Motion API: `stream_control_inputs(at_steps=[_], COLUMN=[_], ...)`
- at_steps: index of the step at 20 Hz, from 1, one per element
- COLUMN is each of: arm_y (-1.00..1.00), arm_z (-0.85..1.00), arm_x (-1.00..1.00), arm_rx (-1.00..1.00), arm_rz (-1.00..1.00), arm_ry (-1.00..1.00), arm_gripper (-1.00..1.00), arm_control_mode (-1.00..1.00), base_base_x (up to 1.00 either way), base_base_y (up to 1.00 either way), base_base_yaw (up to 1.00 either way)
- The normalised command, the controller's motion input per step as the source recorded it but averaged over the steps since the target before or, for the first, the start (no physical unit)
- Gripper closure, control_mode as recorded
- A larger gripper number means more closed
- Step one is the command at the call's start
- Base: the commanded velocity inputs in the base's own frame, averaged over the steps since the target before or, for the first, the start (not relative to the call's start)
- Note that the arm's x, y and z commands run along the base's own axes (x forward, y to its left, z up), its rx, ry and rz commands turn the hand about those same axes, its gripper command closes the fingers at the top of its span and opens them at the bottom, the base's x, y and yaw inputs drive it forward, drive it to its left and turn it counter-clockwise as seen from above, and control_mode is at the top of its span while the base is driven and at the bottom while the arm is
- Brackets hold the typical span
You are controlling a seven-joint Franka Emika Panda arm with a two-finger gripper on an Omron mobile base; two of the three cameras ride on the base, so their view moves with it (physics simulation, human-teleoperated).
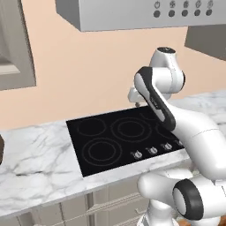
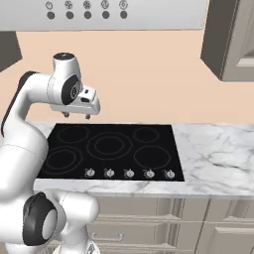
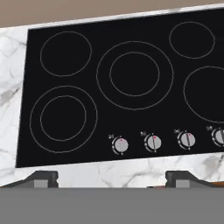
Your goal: Place the bowl with donut and the cupcake onto the tray.
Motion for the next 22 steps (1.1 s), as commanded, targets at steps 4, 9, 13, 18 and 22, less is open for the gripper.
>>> stream_control_inputs(at_steps=[4, 9, 13, 18, 22], arm_y=[0.00, 0.00, 0.00, 0.00, 0.00], arm_z=[0.00, 0.00, 0.00, 0.00, 0.00], arm_x=[0.00, 0.00, 0.00, 0.00, 0.00], arm_rx=[0.00, 0.00, 0.00, 0.00, 0.00], arm_rz=[0.00, 0.00, 0.00, 0.00, 0.00], arm_ry=[0.00, 0.00, 0.00, 0.00, 0.00], arm_gripper=[-1.00, -1.00, -1.00, -1.00, -1.00], arm_control_mode=[1.00, 1.00, 1.00, 1.00, 1.00], base_base_x=[0.00, -0.10, -0.37, -0.50, -0.13], base_base_y=[0.00, 0.14, 0.05, -0.36, -0.58], base_base_yaw=[-0.49, -0.22, 0.08, 0.36, 0.29])
